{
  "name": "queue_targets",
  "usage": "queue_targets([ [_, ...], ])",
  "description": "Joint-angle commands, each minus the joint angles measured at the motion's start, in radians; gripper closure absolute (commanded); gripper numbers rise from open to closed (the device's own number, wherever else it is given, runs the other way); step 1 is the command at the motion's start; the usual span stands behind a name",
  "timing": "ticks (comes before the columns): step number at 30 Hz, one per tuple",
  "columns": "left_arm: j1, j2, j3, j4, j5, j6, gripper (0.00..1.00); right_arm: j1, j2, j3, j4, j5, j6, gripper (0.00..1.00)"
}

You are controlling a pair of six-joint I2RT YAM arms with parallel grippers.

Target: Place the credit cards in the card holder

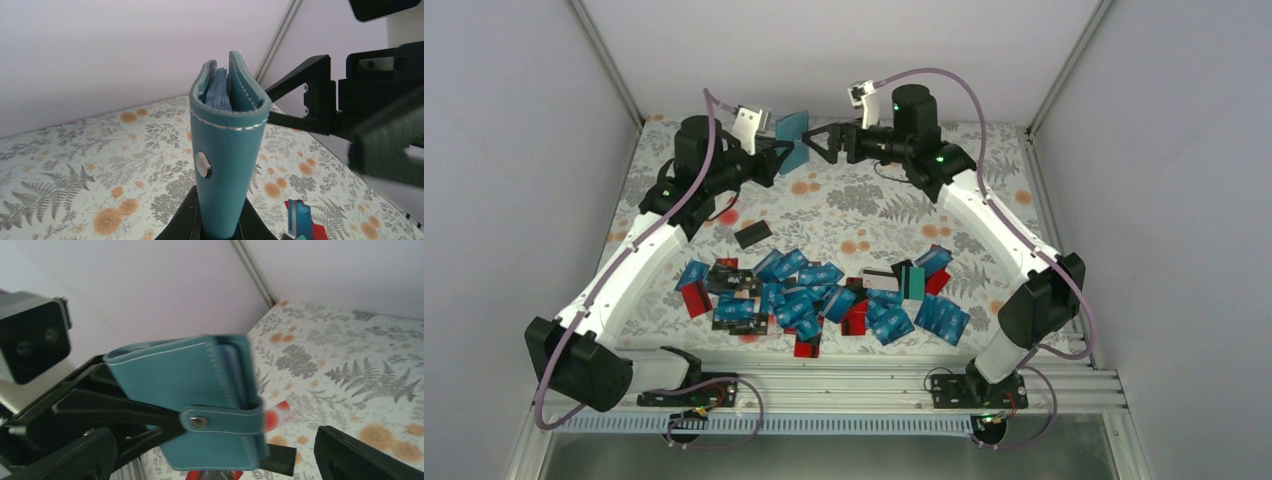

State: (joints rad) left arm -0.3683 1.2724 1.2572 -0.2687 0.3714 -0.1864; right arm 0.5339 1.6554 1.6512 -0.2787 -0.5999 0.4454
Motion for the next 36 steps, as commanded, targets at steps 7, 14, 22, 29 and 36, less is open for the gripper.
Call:
queue_targets([
  [7,-0.002,0.037,0.012,0.037,0.068,0.030,0.98,0.077,0.059,0.027,-0.043,0.100,0.071,0.00],
  [14,-0.019,0.062,0.023,0.021,0.088,0.048,0.98,0.079,0.079,0.039,-0.068,0.208,0.141,0.07],
  [22,-0.047,0.048,0.025,0.016,0.062,0.095,0.98,0.078,0.128,0.082,-0.088,0.211,0.159,0.19],
  [29,-0.050,0.055,0.033,0.000,0.025,0.123,0.98,0.078,0.139,0.059,-0.123,0.215,0.153,0.28],
  [36,-0.050,0.038,0.020,0.017,-0.034,0.114,0.98,0.078,0.153,0.019,-0.157,0.264,0.126,0.42],
])
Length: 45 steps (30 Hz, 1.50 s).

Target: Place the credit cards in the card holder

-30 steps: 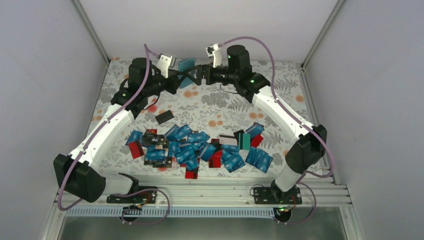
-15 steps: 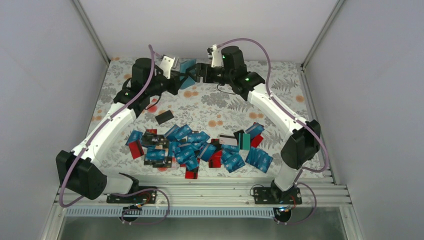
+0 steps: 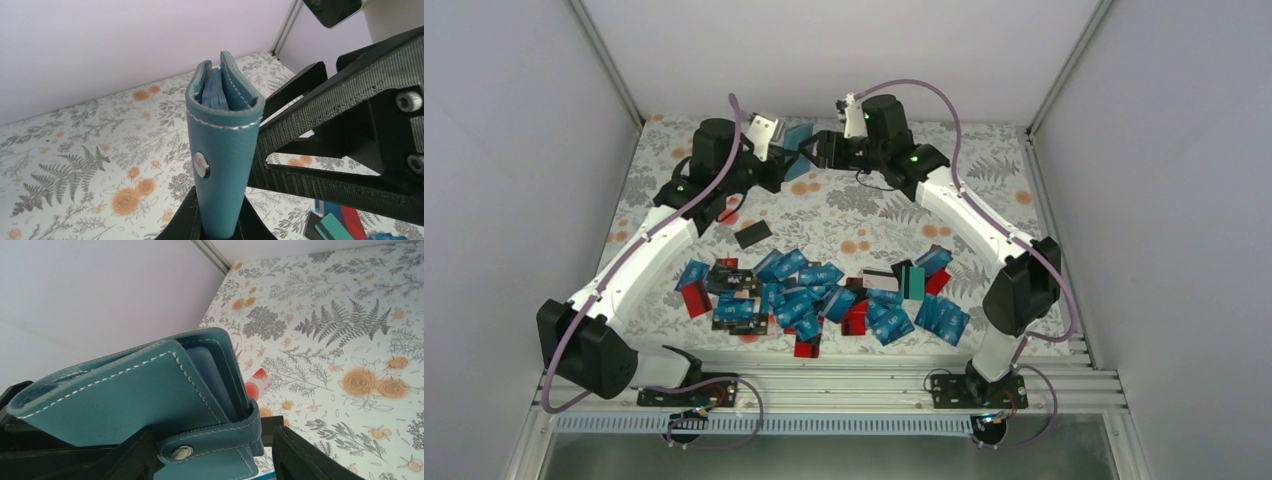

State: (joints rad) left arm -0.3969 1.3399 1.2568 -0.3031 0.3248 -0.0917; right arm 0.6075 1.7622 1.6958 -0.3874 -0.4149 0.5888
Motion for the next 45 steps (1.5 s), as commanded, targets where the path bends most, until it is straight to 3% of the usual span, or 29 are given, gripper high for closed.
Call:
queue_targets([
  [1,-0.022,-0.038,0.015,0.055,0.000,0.015,0.98,0.005,0.050,-0.026,-0.054,0.081,-0.020,0.44],
  [11,-0.021,-0.051,0.016,0.038,-0.018,0.036,0.98,0.005,0.056,-0.020,-0.068,0.093,-0.036,0.52],
  [18,-0.022,-0.041,0.030,0.021,-0.007,0.038,0.98,0.003,0.053,-0.077,-0.077,0.157,-0.060,0.63],
  [22,-0.022,-0.047,0.032,0.016,-0.011,0.037,0.98,-0.009,0.010,-0.212,-0.061,0.253,-0.076,0.63],
  [26,-0.022,-0.048,0.025,0.016,-0.011,0.029,0.98,-0.106,-0.087,-0.489,0.005,0.320,-0.053,0.64],
  [30,-0.022,-0.028,0.031,0.013,0.003,0.013,0.98,-0.136,-0.248,-0.647,0.101,0.270,-0.113,0.54],
  [32,-0.022,-0.019,0.037,0.008,0.018,0.005,0.98,-0.138,-0.336,-0.671,0.154,0.208,-0.151,0.44],
  [37,-0.023,-0.002,0.062,-0.006,0.050,-0.026,0.98,-0.138,-0.478,-0.701,0.296,0.010,-0.199,0.30],
  [41,-0.026,0.006,0.061,-0.004,0.080,-0.057,0.98,-0.130,-0.497,-0.661,0.339,-0.123,-0.211,0.26],
  [45,-0.033,0.014,0.057,-0.002,0.088,-0.080,0.98,-0.087,-0.457,-0.562,0.299,-0.110,-0.228,0.23],
])
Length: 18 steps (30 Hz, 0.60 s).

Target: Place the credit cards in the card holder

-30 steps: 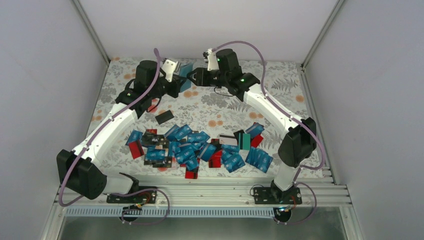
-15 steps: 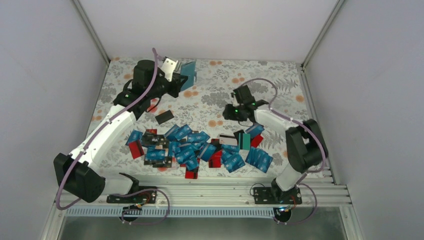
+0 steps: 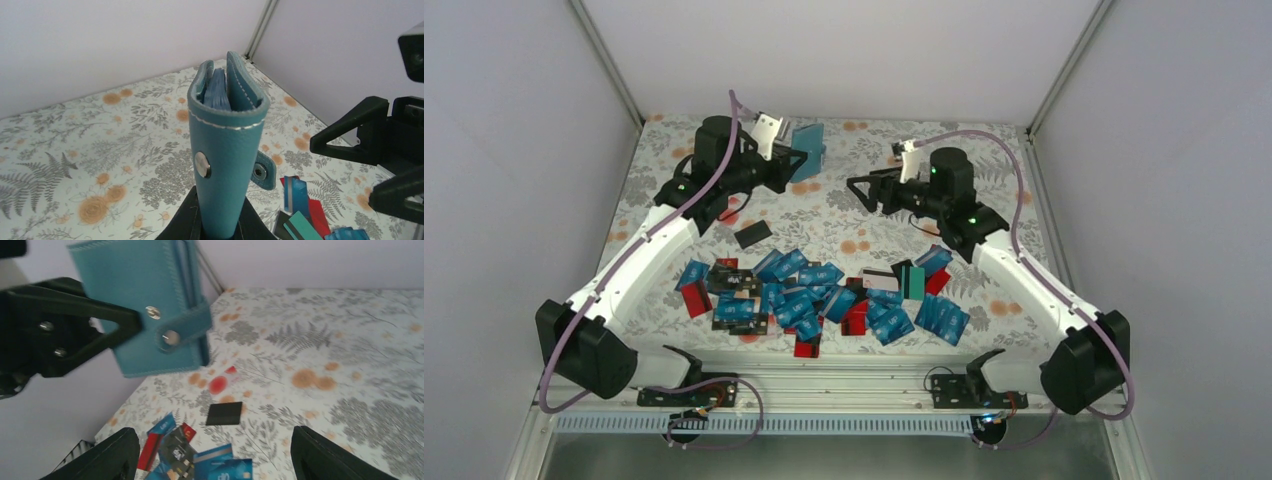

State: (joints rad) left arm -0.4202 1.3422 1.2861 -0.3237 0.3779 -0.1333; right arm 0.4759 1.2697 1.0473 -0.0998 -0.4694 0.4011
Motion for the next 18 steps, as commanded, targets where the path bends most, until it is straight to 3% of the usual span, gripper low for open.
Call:
queue_targets([
  [1,-0.012,0.016,0.028,0.014,0.034,-0.042,0.97,0.062,0.045,0.108,-0.002,-0.020,-0.051,0.22],
  [7,-0.021,0.020,0.001,0.040,0.026,-0.083,0.98,0.129,0.132,0.226,-0.109,0.177,-0.066,0.24],
  [18,-0.028,0.035,-0.003,0.046,0.021,-0.082,0.98,0.156,0.233,0.307,-0.118,0.270,-0.043,0.51],
])
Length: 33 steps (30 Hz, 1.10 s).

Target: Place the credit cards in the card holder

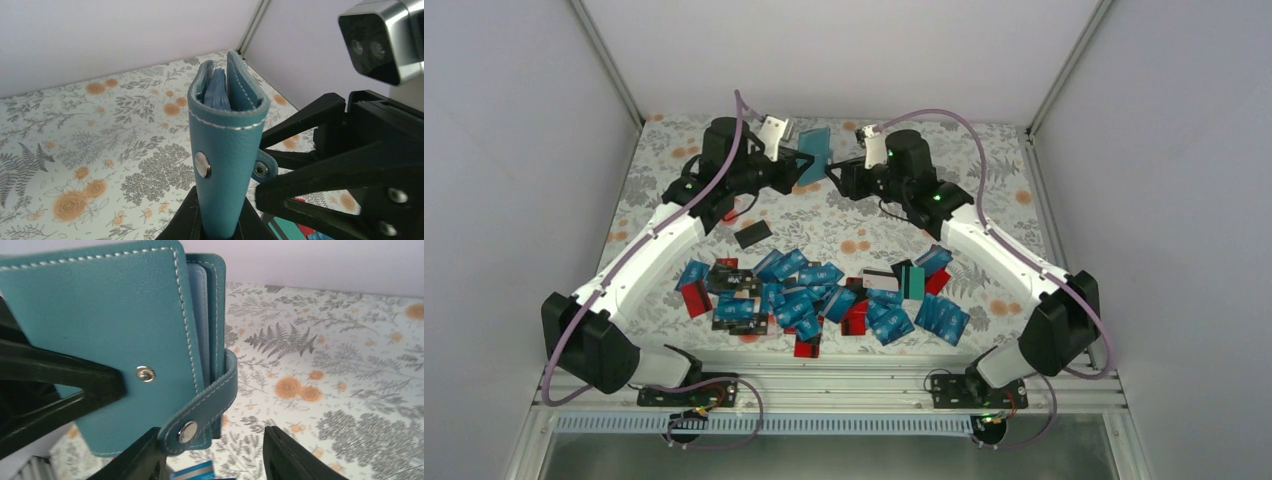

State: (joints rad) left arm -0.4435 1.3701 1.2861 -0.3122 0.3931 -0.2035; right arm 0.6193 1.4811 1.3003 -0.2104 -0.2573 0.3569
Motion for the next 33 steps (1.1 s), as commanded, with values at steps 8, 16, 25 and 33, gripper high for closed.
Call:
queue_targets([
  [8,-0.008,0.022,-0.008,0.038,0.004,-0.012,0.98,0.017,0.033,0.063,-0.030,0.127,-0.004,0.69],
  [16,-0.013,0.043,0.000,0.042,0.010,-0.016,0.98,0.017,0.036,0.054,-0.027,0.143,-0.013,0.84],
  [25,-0.014,0.114,-0.033,0.061,0.043,-0.078,0.98,0.014,0.035,0.004,-0.084,0.201,0.010,0.96],
  [33,-0.014,0.290,-0.138,0.175,0.157,-0.188,0.96,-0.010,0.044,-0.163,-0.109,0.181,0.055,0.96],
])
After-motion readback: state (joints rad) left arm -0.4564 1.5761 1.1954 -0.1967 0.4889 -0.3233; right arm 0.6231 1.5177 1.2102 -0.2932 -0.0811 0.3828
